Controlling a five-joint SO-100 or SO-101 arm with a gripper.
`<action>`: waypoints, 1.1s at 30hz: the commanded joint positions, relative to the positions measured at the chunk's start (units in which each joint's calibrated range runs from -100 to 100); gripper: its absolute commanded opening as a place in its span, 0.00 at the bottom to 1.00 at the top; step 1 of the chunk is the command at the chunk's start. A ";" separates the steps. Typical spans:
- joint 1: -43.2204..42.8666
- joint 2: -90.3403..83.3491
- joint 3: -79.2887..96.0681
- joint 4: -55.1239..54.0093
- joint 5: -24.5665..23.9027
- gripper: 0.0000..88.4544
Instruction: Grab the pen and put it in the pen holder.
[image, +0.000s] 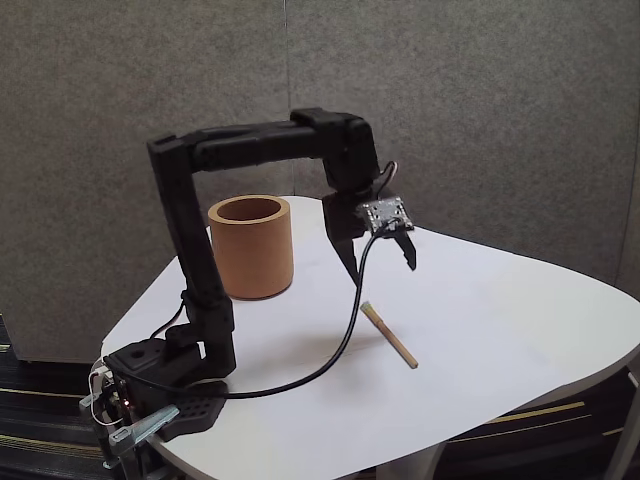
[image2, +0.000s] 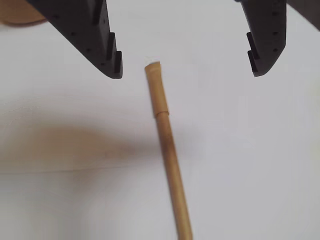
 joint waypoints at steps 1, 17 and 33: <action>1.97 6.29 -3.07 -0.17 0.10 0.41; 1.97 18.73 -9.75 0.51 0.52 0.41; 1.82 28.25 -13.81 0.85 1.74 0.41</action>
